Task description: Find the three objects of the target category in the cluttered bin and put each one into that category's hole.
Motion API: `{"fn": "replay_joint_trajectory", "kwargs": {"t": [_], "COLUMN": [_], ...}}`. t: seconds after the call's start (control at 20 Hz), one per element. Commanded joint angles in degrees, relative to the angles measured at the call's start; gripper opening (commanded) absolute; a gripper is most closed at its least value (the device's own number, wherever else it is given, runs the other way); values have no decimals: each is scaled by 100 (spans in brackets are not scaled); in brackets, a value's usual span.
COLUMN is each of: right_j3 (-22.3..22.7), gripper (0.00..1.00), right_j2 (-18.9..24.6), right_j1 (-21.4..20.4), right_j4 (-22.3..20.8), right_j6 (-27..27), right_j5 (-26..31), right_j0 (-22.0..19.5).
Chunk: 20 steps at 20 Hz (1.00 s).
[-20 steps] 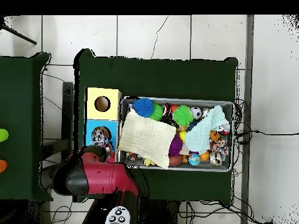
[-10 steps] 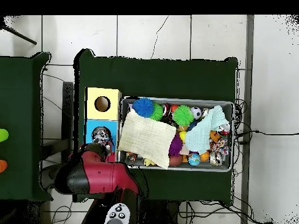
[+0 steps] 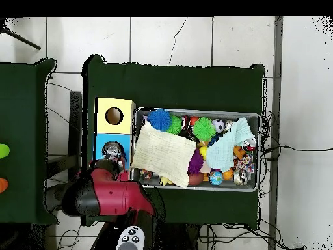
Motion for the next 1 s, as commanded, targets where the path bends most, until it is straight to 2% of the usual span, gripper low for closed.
{"fn": "replay_joint_trajectory", "kwargs": {"t": [0.05, 0.6, 0.85, 1.0], "right_j3": [-166, -389, -460, -446], "gripper": [100, 100, 100, 100], "right_j2": [253, 58, 13, -3], "right_j1": [595, 1123, 1203, 1042], "right_j4": [-287, -302, -314, -341], "right_j6": [796, 791, 763, 687], "right_j5": [-248, -1137, -1090, -823], "right_j0": [14, 100, 134, 125]}}
